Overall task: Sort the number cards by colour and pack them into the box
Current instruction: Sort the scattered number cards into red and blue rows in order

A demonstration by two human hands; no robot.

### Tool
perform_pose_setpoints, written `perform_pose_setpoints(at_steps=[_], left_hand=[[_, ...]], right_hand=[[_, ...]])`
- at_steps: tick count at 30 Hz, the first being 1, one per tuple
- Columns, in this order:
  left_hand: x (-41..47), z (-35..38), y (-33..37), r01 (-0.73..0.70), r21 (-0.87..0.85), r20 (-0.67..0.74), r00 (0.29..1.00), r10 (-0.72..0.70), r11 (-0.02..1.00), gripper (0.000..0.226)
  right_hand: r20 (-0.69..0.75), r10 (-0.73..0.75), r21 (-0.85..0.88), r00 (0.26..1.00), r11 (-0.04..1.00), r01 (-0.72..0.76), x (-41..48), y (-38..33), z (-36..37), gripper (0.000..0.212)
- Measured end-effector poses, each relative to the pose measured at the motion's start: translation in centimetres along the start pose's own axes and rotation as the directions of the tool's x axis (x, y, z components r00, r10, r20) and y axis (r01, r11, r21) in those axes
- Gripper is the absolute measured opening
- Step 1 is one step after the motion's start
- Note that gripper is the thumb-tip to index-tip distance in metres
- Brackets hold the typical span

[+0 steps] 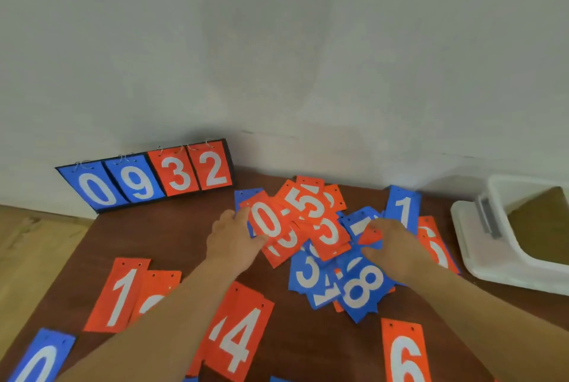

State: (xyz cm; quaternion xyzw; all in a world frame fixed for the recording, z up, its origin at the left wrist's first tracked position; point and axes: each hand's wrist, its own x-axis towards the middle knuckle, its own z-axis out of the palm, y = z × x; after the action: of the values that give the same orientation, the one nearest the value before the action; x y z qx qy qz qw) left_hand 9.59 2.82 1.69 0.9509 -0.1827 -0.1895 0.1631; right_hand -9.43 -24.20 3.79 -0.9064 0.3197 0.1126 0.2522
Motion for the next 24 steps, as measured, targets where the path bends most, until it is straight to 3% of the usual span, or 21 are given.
perform_pose_setpoints(at_steps=[10,15,20,24], left_hand=[[9.0,2.8,0.2,-0.120,0.195,0.081,0.991,0.106,0.973,0.098],[9.5,3.8,0.0,-0.111,0.144,0.047,0.993,0.105,0.983,0.099],[10.0,3.8,0.1,-0.095,0.126,0.028,0.995,0.092,0.988,0.102],[10.4,3.3,0.1,-0.021,0.127,0.060,0.998,0.014,0.992,0.107]], right_hand=[[-0.009,-0.144,-0.090,0.990,0.986,0.143,10.7,-6.9,4.8,0.062],[0.030,-0.096,-0.189,0.995,0.977,0.100,13.9,-7.9,6.3,0.059],[-0.015,-0.054,-0.168,0.998,0.985,0.051,15.2,-8.4,5.8,0.060],[-0.021,-0.023,-0.105,1.000,0.994,0.020,15.2,-8.5,5.3,0.042]])
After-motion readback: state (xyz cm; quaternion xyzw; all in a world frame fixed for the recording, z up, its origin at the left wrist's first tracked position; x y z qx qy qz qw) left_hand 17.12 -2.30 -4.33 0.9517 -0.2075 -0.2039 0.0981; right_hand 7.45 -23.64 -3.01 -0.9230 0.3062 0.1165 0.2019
